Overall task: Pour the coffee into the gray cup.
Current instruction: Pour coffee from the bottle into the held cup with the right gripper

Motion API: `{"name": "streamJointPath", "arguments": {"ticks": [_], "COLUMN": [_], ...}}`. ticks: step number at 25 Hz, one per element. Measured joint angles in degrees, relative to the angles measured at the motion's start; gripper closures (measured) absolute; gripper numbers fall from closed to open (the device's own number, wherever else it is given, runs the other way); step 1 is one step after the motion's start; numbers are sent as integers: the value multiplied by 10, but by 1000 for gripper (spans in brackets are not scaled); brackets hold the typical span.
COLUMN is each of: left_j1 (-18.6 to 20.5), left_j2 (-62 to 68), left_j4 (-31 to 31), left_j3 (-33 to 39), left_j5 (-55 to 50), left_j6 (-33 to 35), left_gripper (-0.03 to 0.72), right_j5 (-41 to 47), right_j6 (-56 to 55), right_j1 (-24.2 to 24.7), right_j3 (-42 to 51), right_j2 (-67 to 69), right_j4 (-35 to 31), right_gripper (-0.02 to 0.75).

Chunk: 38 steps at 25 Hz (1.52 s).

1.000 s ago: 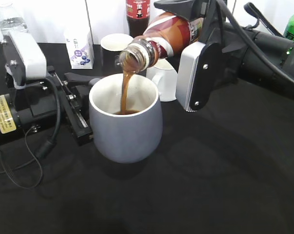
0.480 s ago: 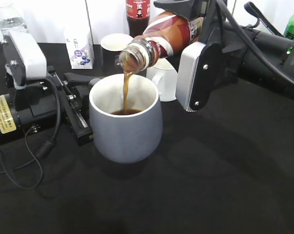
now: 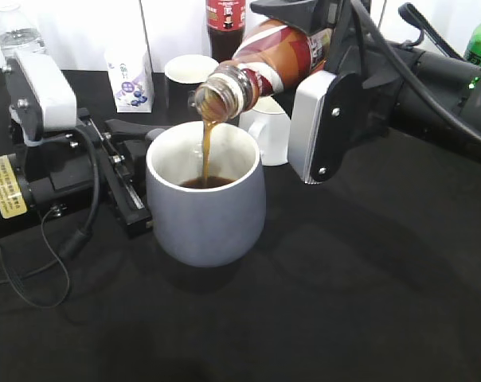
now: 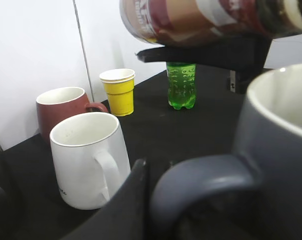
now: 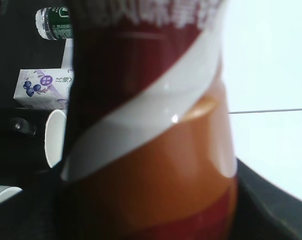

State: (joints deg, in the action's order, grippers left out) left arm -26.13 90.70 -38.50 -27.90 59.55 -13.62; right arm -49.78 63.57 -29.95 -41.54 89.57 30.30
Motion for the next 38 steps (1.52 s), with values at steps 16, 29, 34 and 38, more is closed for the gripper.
{"name": "streamJointPath", "arguments": {"ticks": [16,29,34,38], "left_j1": [0,0,0,0], "left_j2": [0,1,1,1], "left_j4": [-1,-3,-3,-3], "left_j3": [0,0,0,0], "left_j5": [-1,-2,-2,-4], "left_j6": [0,0,0,1], "left_gripper": [631,631,631,631], "right_j5": [-3,-3,-3,-3], "right_j6": [15,21,22,22], "right_j1": [0,0,0,0], "right_j3": [0,0,0,0], "right_j2": [0,0,0,0], "right_j4": [3,4,4,4], "right_gripper": [211,211,211,211]}}
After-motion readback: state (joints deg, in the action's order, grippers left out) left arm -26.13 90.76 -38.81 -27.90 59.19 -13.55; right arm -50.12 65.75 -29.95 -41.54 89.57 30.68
